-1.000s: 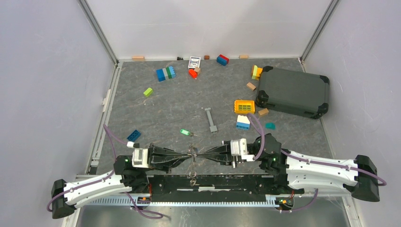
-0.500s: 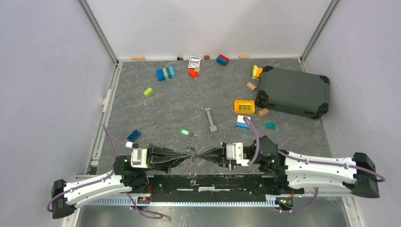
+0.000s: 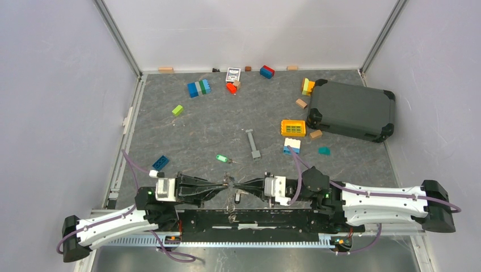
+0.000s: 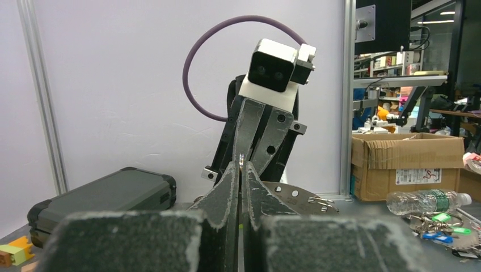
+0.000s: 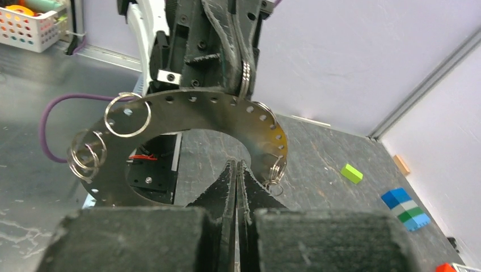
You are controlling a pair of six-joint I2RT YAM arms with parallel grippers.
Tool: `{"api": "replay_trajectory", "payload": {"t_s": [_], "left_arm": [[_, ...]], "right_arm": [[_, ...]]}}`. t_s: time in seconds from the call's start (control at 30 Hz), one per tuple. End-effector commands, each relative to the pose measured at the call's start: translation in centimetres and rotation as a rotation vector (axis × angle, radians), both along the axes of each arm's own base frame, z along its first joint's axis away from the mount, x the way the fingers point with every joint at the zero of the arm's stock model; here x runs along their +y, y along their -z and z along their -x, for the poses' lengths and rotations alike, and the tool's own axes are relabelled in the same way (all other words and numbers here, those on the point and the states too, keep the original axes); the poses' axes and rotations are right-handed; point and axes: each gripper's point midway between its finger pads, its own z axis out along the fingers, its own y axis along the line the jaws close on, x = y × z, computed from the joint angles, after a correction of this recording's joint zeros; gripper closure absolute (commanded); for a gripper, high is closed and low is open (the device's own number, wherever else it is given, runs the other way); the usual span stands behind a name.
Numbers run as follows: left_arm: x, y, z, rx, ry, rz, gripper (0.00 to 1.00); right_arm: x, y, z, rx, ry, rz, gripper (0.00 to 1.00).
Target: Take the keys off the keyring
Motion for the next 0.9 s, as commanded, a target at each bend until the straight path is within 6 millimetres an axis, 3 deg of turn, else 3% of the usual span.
{"api": "replay_trajectory", "payload": {"t_s": [0.0,0.2,0.33,0.43,0.73,0.87], "left_arm": [[1.5,-2.2,-0.3,0.026,-0.025,0.085,0.98],[1.4,0.1,-4.2,0.191,-0.198,-0.025,0.98],[2.2,2.4,-7.1,0.322,-0.345,-0.095,0.98],[2.8,5.3,-9.3,0.437,-0.468,-0.193,0.98],[7.6,15.0,-13.7,0.797,-0.865,-0.409,0.98],[10.4,17.3,-14.6,0.912,-1.044,-0.432,0.98]], "right_arm": [[-0.9,-1.3,-1.7,0.017,0.111,-0.047,1.0],[-3.0,1.5,-6.6,0.174,0.417,0.026,0.98],[-6.3,4.5,-10.6,0.283,0.728,0.103,0.89],[-8.6,6.3,-12.7,0.335,0.9,0.162,0.84],[-10.0,8.6,-13.9,0.451,0.957,0.156,0.8],[-10.2,9.4,-14.1,0.466,0.956,0.168,0.8]]}}
